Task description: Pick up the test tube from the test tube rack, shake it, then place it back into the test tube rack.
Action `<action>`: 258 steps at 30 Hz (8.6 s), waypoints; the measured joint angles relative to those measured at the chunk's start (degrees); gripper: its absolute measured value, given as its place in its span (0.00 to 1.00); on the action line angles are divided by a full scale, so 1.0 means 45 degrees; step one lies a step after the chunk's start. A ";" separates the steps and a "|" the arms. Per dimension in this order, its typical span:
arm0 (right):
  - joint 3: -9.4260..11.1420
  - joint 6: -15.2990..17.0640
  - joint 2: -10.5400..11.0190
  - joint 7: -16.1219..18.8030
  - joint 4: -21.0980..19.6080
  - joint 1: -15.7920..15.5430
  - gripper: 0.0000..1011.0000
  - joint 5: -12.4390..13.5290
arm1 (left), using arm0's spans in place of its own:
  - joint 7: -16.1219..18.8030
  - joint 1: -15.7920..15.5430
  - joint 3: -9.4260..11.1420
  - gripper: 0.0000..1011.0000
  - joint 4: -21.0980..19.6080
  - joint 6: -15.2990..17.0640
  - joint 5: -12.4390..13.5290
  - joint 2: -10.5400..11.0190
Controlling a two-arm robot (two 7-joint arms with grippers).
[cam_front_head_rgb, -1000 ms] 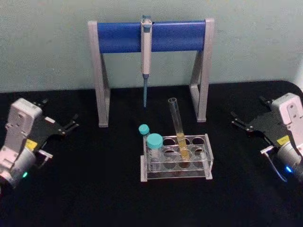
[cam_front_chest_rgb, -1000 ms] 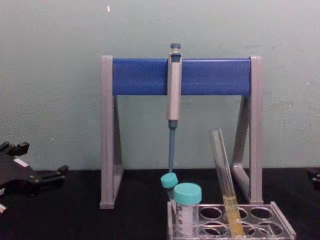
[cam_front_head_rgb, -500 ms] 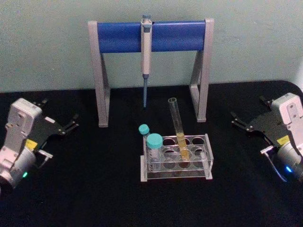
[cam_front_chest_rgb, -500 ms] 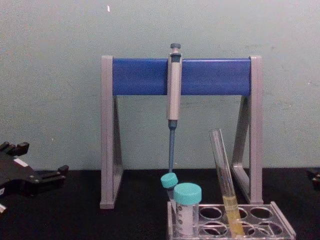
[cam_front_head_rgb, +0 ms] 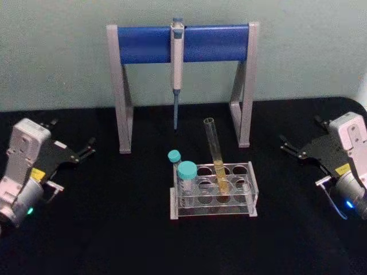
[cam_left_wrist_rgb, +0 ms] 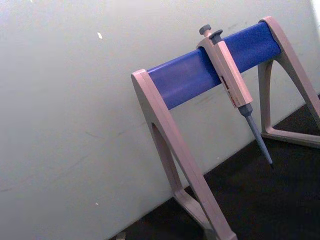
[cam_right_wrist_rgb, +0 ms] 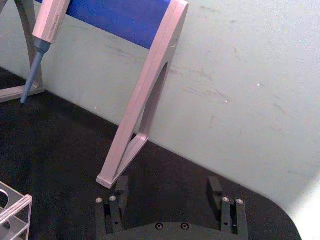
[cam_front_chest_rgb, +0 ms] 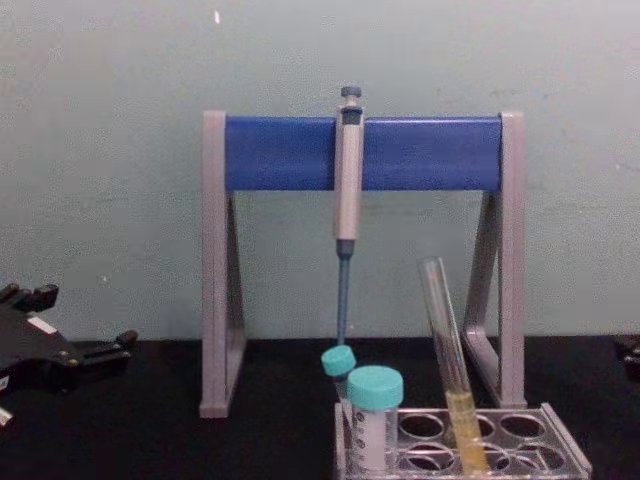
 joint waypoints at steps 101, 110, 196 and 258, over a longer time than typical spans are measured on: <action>-0.0072 0.3039 -0.1950 0.5852 -0.1009 0.1049 0.55 0.1243 | 0.0000 0.0000 0.0000 0.99 -0.0001 0.0000 0.0000 0.0000; -0.0072 0.3039 -0.1950 0.5852 -0.1011 0.1049 0.25 0.1255 | 0.0000 -0.0001 0.0000 0.99 0.0000 0.0000 0.0000 0.0000; 0.2162 0.0573 0.0722 0.8766 -0.3243 -0.0461 0.23 0.4179 | 0.0000 -0.0001 0.0000 0.99 0.0000 0.0000 0.0000 0.0000; 0.1964 0.0662 0.0071 0.6789 -0.2296 0.0144 0.23 0.3180 | 0.0000 0.0000 0.0000 0.99 -0.0001 0.0000 0.0000 0.0000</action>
